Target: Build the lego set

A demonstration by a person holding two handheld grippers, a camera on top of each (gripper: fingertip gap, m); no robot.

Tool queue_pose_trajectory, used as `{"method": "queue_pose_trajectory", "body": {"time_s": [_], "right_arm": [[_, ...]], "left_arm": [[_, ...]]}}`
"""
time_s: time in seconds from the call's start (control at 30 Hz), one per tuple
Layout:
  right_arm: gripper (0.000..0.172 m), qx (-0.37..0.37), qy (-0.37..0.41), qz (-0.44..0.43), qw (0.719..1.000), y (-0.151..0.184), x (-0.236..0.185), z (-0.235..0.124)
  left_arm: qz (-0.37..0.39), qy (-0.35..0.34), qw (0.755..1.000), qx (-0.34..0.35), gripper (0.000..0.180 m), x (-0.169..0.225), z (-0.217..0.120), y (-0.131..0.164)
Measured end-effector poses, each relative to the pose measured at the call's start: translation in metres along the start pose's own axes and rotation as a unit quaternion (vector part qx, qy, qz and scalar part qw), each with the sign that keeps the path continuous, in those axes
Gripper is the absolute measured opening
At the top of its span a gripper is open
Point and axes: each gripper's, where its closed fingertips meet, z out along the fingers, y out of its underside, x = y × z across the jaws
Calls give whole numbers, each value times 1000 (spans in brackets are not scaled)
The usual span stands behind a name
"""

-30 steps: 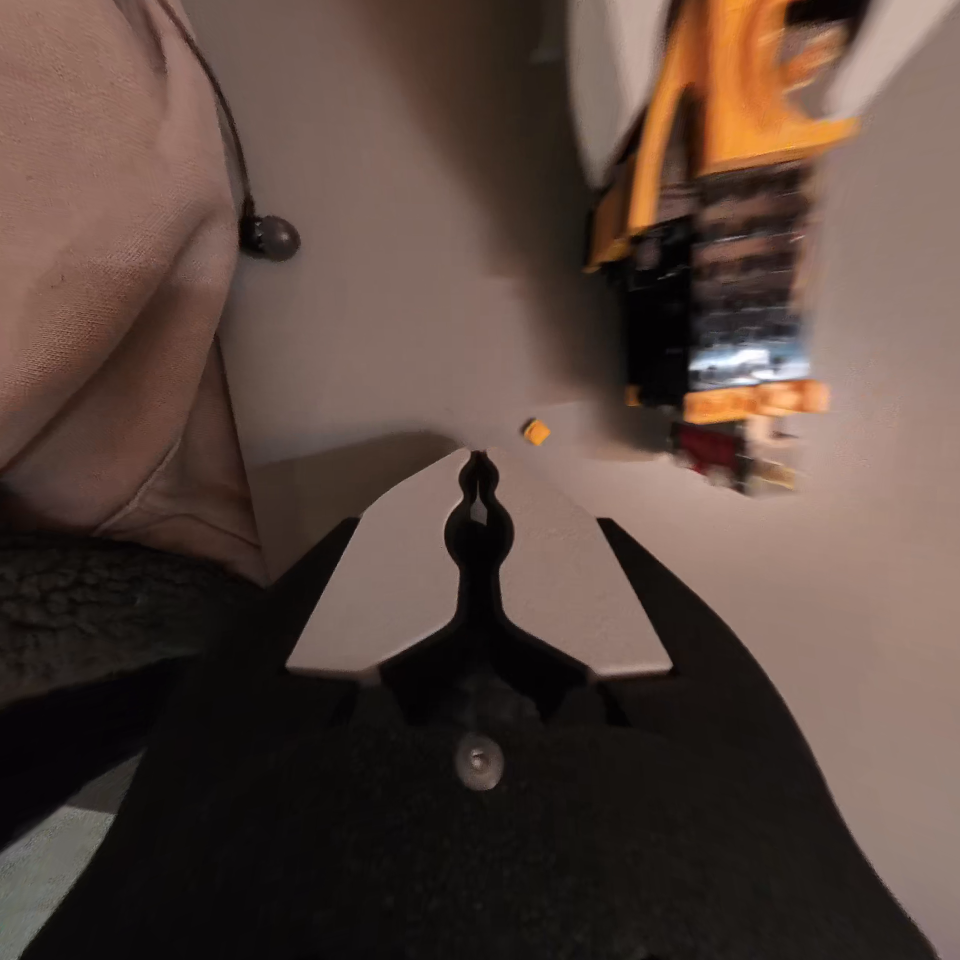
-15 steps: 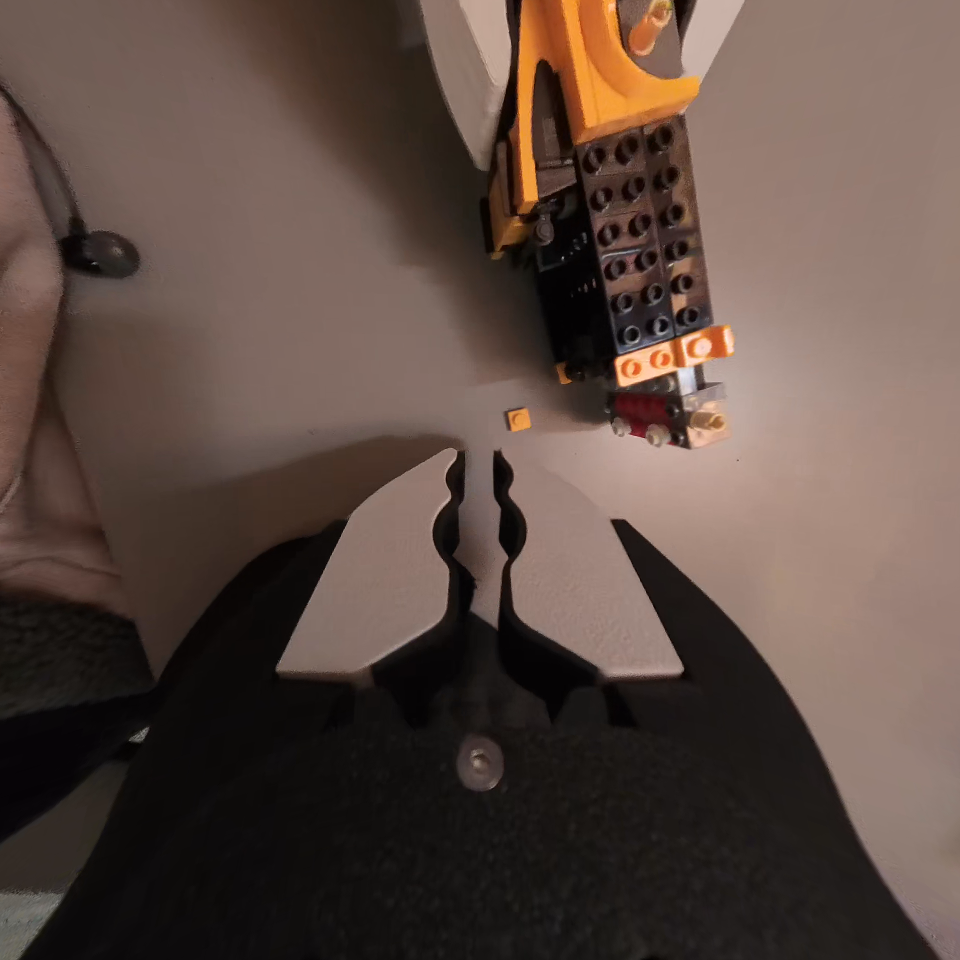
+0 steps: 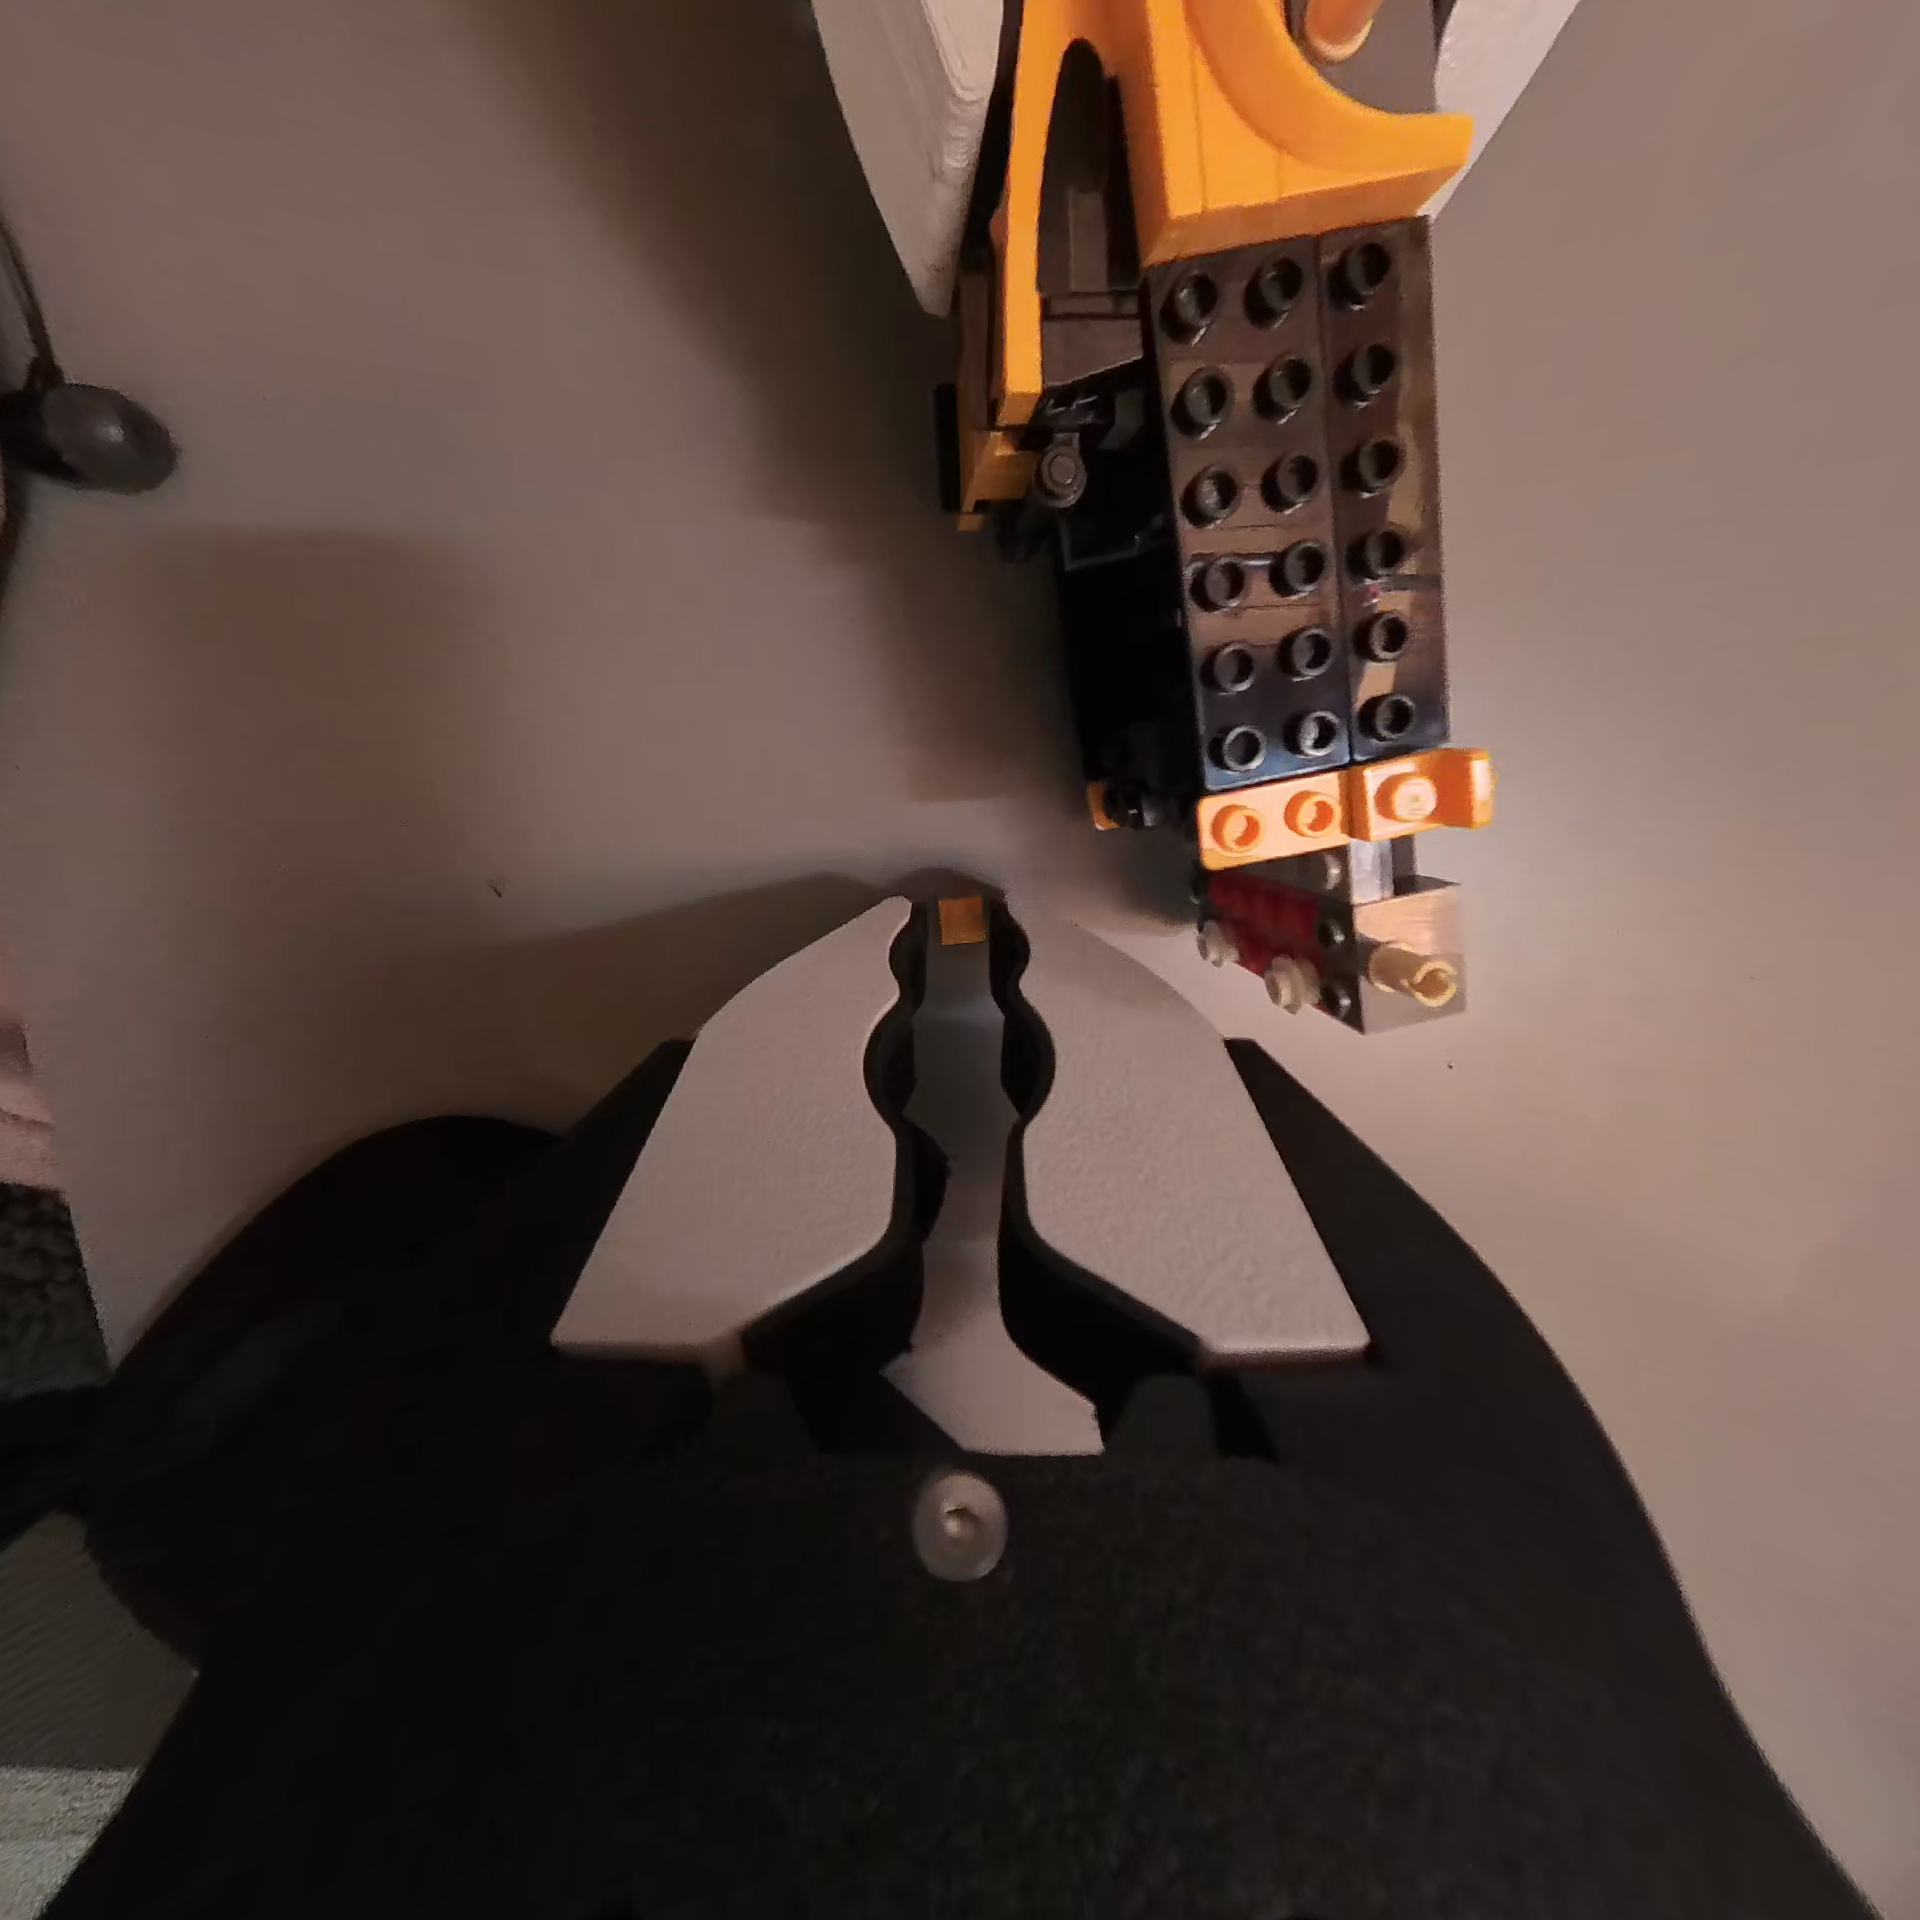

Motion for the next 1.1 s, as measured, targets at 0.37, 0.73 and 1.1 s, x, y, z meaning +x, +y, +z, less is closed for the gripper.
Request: {"method": "queue_pose_trajectory", "body": {"time_s": [0.37, 0.73, 1.1], "right_arm": [[7, 48, 1, -23, 999, -24, 2, -45], [7, 19, 21, -62, 998, -39, 18, -52], [10, 27, 14, -54, 998, -40, 18, -50]], "left_arm": [[7, 18, 1000, 0, 43, 4, 0, 1], [20, 40, 999, -2, 43, 15, 2, 1], [19, 42, 999, -1, 43, 16, 2, 1]]}}
